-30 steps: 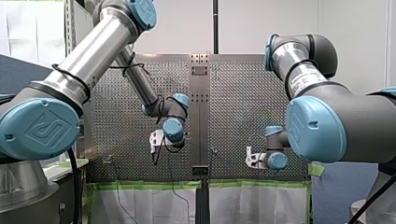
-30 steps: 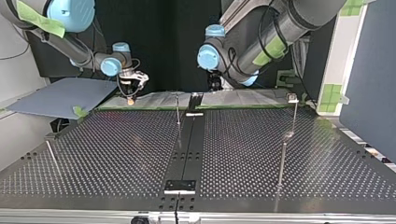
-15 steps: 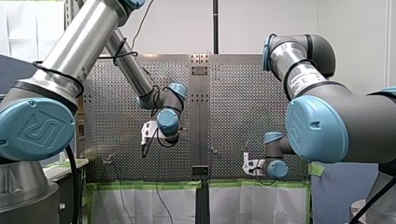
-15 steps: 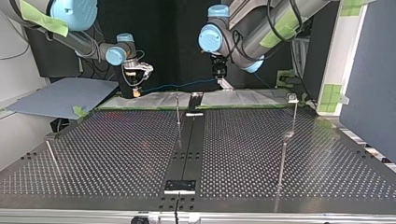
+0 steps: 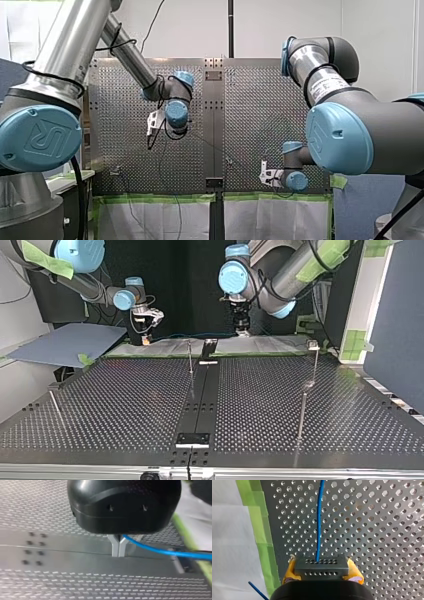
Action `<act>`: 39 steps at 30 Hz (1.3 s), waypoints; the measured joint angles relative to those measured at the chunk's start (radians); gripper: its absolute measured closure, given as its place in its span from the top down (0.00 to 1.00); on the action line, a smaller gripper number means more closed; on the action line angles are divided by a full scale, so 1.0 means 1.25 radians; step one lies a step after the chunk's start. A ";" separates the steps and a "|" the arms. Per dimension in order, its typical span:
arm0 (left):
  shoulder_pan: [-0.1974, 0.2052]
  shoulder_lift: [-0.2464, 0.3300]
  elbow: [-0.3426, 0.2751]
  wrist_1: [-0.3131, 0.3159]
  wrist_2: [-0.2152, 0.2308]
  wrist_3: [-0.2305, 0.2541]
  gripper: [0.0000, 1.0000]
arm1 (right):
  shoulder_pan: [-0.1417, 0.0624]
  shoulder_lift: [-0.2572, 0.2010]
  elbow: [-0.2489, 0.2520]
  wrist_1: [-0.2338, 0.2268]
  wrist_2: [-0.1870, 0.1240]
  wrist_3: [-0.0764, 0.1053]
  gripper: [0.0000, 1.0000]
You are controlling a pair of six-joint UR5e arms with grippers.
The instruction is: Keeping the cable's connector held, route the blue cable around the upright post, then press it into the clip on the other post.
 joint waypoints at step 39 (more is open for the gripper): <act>0.087 0.305 0.293 -0.178 -0.008 0.023 0.00 | 0.006 0.001 -0.017 0.021 -0.011 -0.009 0.00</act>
